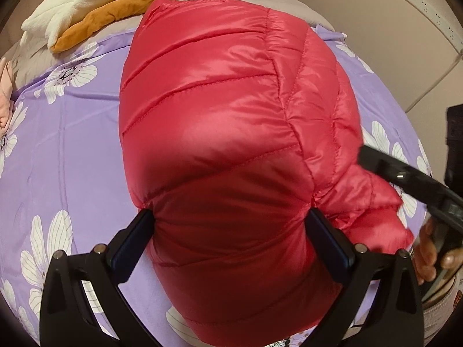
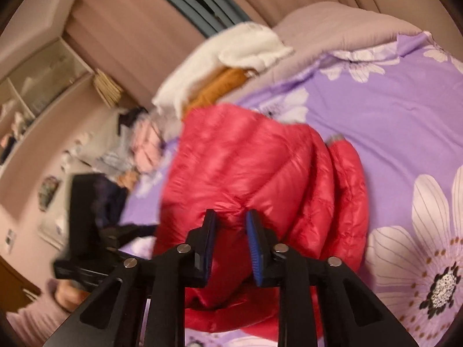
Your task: Fold large clothes
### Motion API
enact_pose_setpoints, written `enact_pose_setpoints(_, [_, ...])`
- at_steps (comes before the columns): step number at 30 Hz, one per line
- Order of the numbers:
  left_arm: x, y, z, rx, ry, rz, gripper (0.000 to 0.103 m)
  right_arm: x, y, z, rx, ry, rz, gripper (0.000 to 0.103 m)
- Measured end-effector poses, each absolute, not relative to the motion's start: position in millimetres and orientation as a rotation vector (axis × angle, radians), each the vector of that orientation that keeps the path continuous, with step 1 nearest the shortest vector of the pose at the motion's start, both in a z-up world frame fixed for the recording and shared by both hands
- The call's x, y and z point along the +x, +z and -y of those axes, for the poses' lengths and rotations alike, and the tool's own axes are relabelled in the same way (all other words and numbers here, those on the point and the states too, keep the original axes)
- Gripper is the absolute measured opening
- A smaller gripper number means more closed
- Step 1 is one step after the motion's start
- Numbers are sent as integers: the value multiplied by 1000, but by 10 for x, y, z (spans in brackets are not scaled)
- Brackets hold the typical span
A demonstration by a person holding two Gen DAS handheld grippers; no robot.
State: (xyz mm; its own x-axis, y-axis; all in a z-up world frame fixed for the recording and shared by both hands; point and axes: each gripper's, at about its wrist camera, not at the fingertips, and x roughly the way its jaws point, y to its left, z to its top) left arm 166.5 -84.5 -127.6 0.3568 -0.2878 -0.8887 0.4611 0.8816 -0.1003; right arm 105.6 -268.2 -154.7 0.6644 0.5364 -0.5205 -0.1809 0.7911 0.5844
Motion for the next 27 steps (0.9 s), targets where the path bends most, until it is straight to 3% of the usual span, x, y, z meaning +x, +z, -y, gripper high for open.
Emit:
enact_pose_setpoints(14, [1704, -1358, 744, 163, -494, -1119, 103, 1175, -1841, 2624, 527, 392, -809, 16])
enact_pose_setpoints(19, [1725, -1121, 581, 39, -524, -1095, 95, 1161, -1842, 2658, 542, 394, -797, 16])
enact_pose_setpoints(25, [1836, -668, 594, -42, -537, -933, 88, 1157, -1906, 2694, 583, 408, -783, 16])
enact_pose_setpoints(27, [1905, -592, 676, -39, -550, -901, 79, 1158, -1914, 2706, 590, 414, -780, 16])
